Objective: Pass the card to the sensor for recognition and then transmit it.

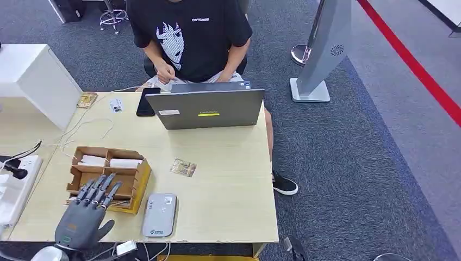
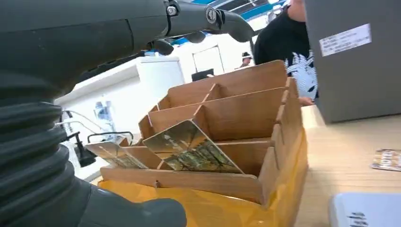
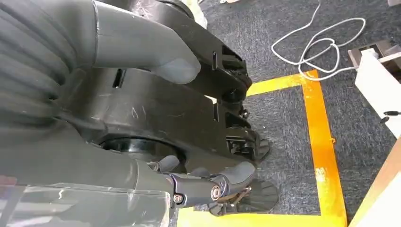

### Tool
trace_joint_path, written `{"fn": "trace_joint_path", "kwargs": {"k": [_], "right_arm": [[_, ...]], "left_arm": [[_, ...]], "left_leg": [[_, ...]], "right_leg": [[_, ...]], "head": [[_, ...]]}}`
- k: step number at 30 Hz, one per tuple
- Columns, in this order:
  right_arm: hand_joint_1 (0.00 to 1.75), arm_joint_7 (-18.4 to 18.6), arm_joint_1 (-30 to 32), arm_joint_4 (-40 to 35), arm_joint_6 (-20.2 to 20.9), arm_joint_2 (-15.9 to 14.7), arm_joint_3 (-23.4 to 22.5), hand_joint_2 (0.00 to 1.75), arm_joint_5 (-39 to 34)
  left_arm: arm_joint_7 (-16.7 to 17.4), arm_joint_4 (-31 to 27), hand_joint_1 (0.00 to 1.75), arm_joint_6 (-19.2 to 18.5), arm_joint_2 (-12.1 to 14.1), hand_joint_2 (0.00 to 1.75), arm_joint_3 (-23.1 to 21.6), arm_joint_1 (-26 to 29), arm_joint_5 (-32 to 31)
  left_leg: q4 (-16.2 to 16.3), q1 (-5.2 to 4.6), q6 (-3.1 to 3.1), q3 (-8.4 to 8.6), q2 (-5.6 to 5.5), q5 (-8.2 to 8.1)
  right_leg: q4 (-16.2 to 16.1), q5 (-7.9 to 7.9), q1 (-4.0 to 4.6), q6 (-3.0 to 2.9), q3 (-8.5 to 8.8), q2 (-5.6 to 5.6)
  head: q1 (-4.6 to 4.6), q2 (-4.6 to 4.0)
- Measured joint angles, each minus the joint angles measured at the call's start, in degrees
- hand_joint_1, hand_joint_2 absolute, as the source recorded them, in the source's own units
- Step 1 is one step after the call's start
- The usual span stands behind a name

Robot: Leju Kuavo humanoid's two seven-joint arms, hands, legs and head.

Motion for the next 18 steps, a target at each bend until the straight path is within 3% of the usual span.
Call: {"fn": "trace_joint_path", "kwargs": {"k": [9,10,11,12,18], "right_arm": [[0.0,0.02,-0.42,0.26,0.17,-0.07,0.87,1.75,0.24],[0.0,0.0,-0.42,0.26,0.13,-0.09,0.94,1.75,0.26],[0.0,0.02,-0.41,0.26,0.09,-0.11,0.98,1.75,0.26],[0.0,0.02,-0.41,0.24,-0.04,-0.18,1.03,1.75,0.28],[0.0,-0.09,-0.37,0.13,-0.33,-0.52,1.33,1.75,0.39]], "left_arm": [[-1.27,1.94,0.0,-0.42,-1.07,1.75,0.2,-0.64,0.5],[-1.4,2.03,1.57,-0.52,-1.18,1.75,0.2,-0.72,0.42],[-1.46,2.05,1.57,-0.7,-1.31,1.75,0.2,-0.81,0.35],[-1.46,2.05,1.75,-0.96,-1.42,1.75,0.2,-0.9,0.3],[-1.36,2.05,1.75,-1.95,-1.6,1.75,0.17,-1.16,0.3]], "left_leg": [[0.0,0.0,0.0,0.0,0.0,0.0],[0.0,0.0,0.01,0.0,0.0,-0.01],[0.0,0.0,0.02,0.0,0.0,-0.01],[0.0,0.0,0.02,0.0,0.0,-0.01],[0.0,0.0,0.02,0.0,0.01,-0.01]], "right_leg": [[0.0,0.0,0.0,0.0,0.0,0.0],[0.0,0.0,0.0,0.0,0.0,0.0],[0.0,0.0,0.0,0.0,0.0,0.0],[0.0,0.0,0.0,0.0,0.0,0.0],[0.0,0.0,0.0,0.0,0.0,0.0]], "head": [[0.0,0.0],[-0.02,0.0],[0.02,0.0],[0.0,0.0],[0.0,0.0]]}}
